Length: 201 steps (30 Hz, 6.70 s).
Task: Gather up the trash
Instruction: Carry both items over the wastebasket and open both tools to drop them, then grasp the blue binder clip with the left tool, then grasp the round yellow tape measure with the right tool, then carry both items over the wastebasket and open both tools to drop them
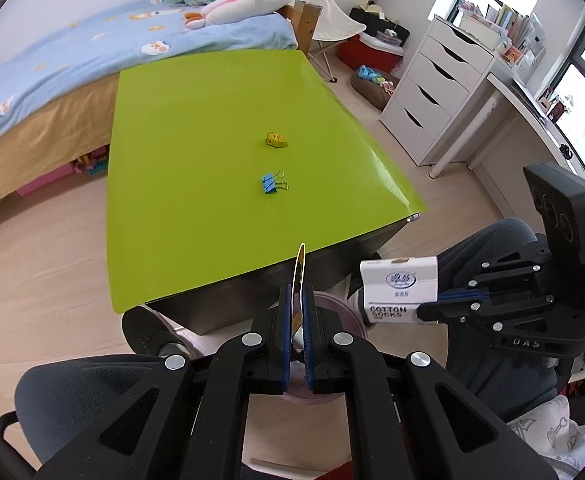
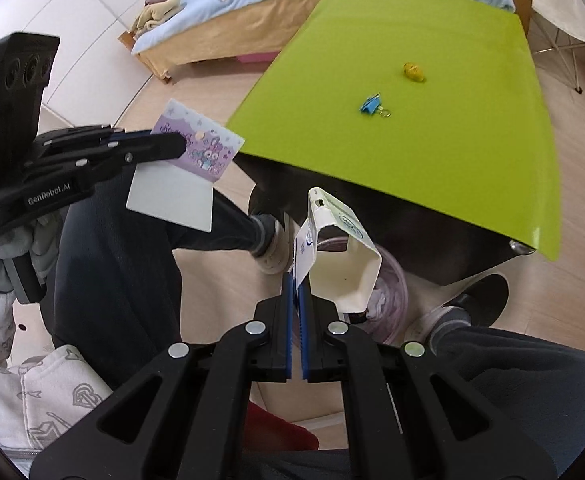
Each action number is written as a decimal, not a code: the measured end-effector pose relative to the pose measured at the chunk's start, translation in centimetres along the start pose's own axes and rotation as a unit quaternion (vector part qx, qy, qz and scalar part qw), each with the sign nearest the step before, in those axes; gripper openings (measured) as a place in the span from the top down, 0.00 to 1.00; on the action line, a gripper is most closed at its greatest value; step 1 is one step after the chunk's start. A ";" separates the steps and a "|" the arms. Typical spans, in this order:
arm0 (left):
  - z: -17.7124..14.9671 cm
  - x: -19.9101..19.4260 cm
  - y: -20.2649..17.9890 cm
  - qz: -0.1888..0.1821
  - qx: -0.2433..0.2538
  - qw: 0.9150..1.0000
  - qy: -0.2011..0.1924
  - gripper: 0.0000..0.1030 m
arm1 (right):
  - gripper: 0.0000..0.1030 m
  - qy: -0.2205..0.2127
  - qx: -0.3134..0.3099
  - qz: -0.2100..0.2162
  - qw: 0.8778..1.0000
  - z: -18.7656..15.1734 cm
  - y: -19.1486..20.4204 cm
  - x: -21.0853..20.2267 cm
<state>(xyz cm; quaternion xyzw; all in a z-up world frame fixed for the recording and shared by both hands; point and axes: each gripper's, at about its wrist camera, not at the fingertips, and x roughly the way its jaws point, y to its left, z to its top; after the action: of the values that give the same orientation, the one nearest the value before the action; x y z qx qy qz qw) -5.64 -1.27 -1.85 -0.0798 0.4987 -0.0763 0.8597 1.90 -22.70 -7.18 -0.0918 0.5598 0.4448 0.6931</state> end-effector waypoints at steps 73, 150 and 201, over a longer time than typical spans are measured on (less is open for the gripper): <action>9.3 8.4 0.4 0.018 0.005 0.999 0.039 0.17 | 0.03 -0.085 0.059 -0.075 0.992 5.0 -5.1 -4.5; 9.9 10.6 7.1 0.026 -0.031 0.998 0.047 0.96 | 0.82 0.069 -0.088 -0.110 0.988 23.0 -11.4 11.6; -1.0 -1.1 -1.9 -0.004 0.034 0.999 -0.039 0.96 | 0.73 -0.055 -0.037 -0.035 0.997 -0.3 1.4 -2.2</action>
<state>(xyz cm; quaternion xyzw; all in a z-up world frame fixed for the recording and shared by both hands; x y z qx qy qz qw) -7.13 -3.00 -1.03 -0.0551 0.4618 -0.0931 0.8804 0.72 -23.23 -4.91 -0.1123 0.5006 0.4449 0.7341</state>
